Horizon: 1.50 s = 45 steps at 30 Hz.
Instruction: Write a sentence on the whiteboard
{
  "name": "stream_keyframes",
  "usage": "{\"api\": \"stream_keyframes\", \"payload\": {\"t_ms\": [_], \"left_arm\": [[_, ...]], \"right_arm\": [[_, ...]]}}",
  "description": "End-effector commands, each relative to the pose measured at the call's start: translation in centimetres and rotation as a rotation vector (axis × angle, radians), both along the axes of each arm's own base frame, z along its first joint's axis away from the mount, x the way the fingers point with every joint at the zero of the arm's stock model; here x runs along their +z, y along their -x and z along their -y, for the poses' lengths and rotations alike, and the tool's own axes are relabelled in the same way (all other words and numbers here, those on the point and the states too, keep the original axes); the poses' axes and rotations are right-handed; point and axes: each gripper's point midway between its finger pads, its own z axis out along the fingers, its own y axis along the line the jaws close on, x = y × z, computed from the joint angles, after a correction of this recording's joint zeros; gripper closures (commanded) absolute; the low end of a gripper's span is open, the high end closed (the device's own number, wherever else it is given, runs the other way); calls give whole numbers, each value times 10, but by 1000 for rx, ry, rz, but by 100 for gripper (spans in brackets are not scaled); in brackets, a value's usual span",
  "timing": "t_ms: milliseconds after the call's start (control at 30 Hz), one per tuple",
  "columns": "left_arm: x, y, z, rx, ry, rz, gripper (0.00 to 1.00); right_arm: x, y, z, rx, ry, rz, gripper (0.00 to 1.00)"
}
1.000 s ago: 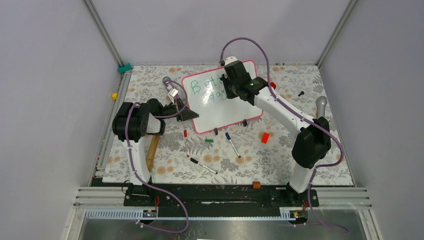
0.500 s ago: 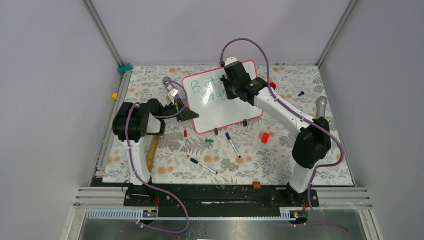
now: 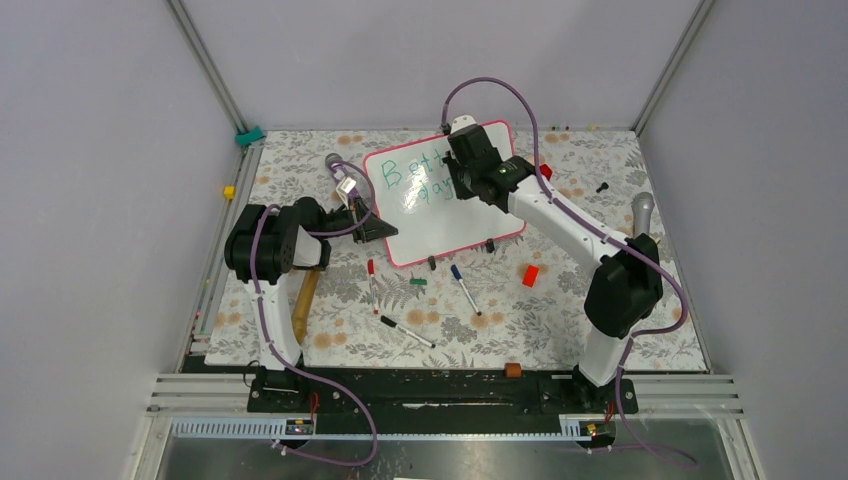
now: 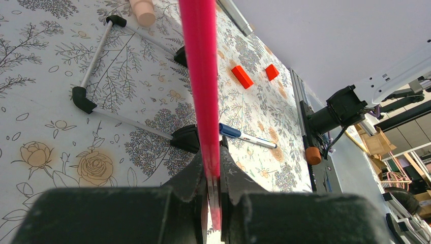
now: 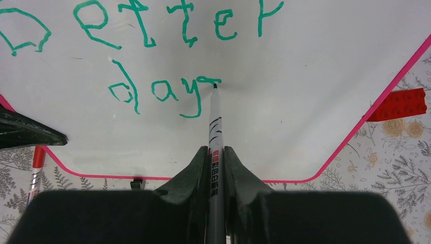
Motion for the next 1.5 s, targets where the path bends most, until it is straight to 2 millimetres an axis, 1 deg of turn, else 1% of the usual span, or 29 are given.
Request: {"api": "stream_keyframes", "payload": {"t_ms": [0, 267, 600, 800, 933, 1200, 1333, 1467], "left_arm": [[-11, 26, 6, -152, -23, 102, 100], [-11, 26, 6, -150, -23, 103, 100], [-11, 26, 6, -151, -23, 103, 100], [-11, 26, 6, -151, -23, 103, 100], [-11, 26, 6, -150, -23, 102, 100], [-11, 26, 6, -149, -23, 104, 100], [-11, 26, 6, -151, -23, 104, 100], [-11, 26, 6, -149, -23, 105, 100]], "right_arm": [[3, 3, 13, -22, 42, 14, 100], [4, 7, 10, 2, 23, 2, 100], [3, 11, -1, 44, -22, -13, 100], [10, 12, -5, 57, -53, 0, 100], [19, 14, 1, 41, -55, 24, 100], [56, 26, 16, 29, -102, 132, 100], [63, 31, 19, 28, -143, 180, 100], [71, 38, 15, 40, -216, 223, 100]]}}
